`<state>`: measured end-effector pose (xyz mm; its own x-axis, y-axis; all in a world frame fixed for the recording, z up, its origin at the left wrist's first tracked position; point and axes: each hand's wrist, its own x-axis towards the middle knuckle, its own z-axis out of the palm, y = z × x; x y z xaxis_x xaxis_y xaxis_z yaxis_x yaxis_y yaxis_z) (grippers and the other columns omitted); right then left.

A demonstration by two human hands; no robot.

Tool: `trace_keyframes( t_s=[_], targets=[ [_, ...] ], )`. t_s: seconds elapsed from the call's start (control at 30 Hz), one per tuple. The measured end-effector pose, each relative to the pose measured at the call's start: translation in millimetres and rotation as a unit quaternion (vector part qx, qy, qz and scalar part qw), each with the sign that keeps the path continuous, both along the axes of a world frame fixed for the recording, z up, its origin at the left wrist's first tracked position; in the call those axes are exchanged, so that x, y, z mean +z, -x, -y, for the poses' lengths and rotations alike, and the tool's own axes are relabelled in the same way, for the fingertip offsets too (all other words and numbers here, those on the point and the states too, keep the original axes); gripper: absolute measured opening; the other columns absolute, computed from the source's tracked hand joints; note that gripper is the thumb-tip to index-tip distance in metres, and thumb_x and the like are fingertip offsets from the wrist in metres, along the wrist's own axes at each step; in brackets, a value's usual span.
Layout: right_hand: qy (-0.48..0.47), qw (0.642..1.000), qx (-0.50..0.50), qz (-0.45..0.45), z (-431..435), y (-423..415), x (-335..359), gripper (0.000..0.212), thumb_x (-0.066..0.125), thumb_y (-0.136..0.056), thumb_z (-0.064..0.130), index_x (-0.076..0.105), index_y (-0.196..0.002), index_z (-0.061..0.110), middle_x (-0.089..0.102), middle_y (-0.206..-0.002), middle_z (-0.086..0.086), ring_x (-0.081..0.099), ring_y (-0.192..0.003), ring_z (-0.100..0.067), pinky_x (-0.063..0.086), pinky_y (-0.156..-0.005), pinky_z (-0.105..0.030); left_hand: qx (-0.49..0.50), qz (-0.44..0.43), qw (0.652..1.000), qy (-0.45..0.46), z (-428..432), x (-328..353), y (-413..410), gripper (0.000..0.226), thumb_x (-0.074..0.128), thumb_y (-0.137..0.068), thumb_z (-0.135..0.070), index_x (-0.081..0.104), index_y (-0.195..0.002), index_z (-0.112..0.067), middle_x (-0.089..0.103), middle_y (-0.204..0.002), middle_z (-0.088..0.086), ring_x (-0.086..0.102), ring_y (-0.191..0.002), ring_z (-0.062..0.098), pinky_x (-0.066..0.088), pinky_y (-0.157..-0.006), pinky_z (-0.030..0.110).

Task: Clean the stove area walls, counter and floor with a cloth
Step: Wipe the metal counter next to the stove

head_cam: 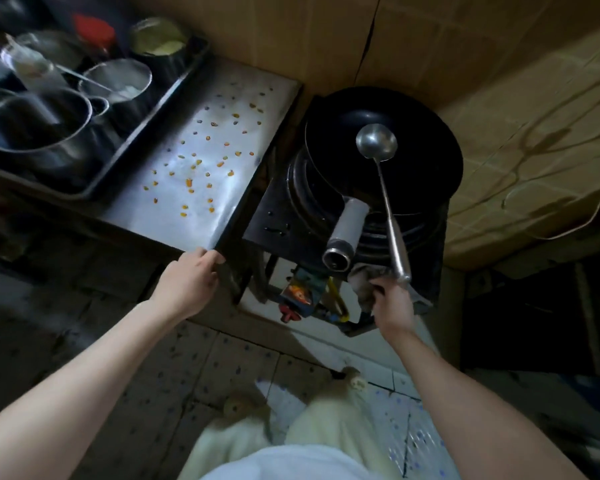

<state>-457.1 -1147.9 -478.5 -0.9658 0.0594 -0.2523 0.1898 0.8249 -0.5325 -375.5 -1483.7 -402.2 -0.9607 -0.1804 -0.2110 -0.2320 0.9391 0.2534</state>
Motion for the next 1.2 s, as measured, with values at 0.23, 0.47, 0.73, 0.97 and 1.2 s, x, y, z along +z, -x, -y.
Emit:
trace_keyframes(
  t_s=[0.23, 0.47, 0.73, 0.97, 1.2],
  targets=[
    [0.063, 0.997, 0.027, -0.044, 100.2, -13.4, 12.4, 0.03, 0.048, -0.092, 0.0, 0.065, -0.115, 0.01, 0.059, -0.124, -0.006, 0.053, -0.117, -0.018, 0.037, -0.096, -0.02, -0.035, -0.023, 0.999, -0.017, 51.4, 4.9, 7.7, 0.027, 0.051, -0.089, -0.015, 0.057, -0.115, -0.015, 0.057, -0.114, 0.009, 0.057, -0.097, 0.033, 0.044, -0.074, 0.037],
    [0.08, 0.993, 0.017, -0.083, 173.6, 13.9, 4.7, 0.029, 0.049, -0.09, 0.0, 0.067, -0.111, 0.01, 0.053, -0.134, -0.004, 0.05, -0.122, -0.019, 0.035, -0.102, -0.025, -0.019, -0.025, 0.999, -0.022, 88.7, 2.1, 11.3, 0.029, 0.051, -0.09, -0.016, 0.056, -0.118, -0.016, 0.056, -0.118, 0.006, 0.055, -0.105, 0.029, 0.045, -0.078, 0.036],
    [0.05, 0.996, -0.029, -0.071, 217.9, 33.2, -18.2, 0.031, 0.048, -0.091, 0.0, 0.064, -0.116, 0.01, 0.045, -0.142, -0.003, 0.046, -0.126, -0.024, 0.041, -0.097, -0.031, 0.003, -0.014, 1.0, -0.01, 124.9, 1.5, 43.4, 0.03, 0.048, -0.091, -0.016, 0.054, -0.12, -0.018, 0.053, -0.123, 0.006, 0.052, -0.108, 0.027, 0.043, -0.086, 0.038],
    [0.003, 0.999, 0.034, -0.02, 258.8, 61.9, -15.2, 0.045, 0.046, -0.089, -0.004, 0.055, -0.128, 0.019, 0.033, -0.151, 0.002, 0.033, -0.135, -0.025, 0.039, -0.103, -0.037, -0.026, -0.004, 1.0, 0.0, 135.3, 8.8, 91.9, 0.029, 0.048, -0.093, -0.02, 0.051, -0.121, -0.02, 0.051, -0.125, 0.004, 0.051, -0.109, 0.024, 0.042, -0.083, 0.034],
    [-0.092, 0.99, 0.103, 0.04, 257.4, 78.8, -11.2, 0.057, 0.042, -0.092, -0.003, 0.036, -0.141, 0.025, 0.018, -0.156, 0.002, 0.021, -0.139, -0.023, 0.036, -0.105, -0.037, -0.087, 0.008, 0.996, -0.002, 146.3, 6.4, 130.8, 0.03, 0.051, -0.093, -0.02, 0.052, -0.123, -0.018, 0.052, -0.127, 0.004, 0.055, -0.108, 0.024, 0.049, -0.083, 0.035]
  ],
)
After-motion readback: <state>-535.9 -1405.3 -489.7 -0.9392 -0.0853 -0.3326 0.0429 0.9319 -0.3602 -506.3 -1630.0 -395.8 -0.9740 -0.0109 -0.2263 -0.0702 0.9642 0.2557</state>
